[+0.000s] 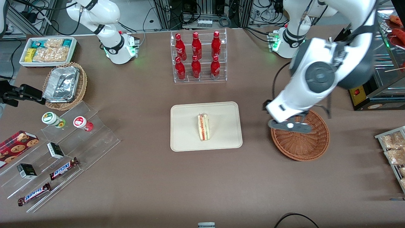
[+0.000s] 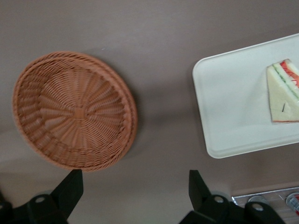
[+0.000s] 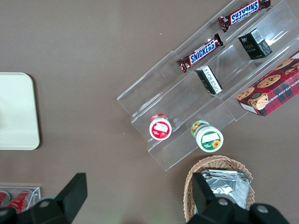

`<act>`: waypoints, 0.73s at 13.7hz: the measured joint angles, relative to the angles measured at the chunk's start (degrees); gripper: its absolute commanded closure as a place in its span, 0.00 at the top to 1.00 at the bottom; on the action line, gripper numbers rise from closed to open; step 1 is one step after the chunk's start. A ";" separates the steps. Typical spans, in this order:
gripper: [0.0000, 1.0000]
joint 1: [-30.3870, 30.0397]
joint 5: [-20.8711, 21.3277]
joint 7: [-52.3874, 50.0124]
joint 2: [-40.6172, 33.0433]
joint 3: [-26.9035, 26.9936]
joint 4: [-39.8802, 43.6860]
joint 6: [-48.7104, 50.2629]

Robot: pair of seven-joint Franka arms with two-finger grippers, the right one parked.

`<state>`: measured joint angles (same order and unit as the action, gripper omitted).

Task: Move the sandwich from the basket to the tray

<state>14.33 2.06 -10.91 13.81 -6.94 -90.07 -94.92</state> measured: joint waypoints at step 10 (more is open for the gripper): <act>1.00 -11.89 -0.24 6.68 -7.22 -3.21 -1.99 7.25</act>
<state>2.45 1.82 -4.23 6.59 -10.15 -92.06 -87.67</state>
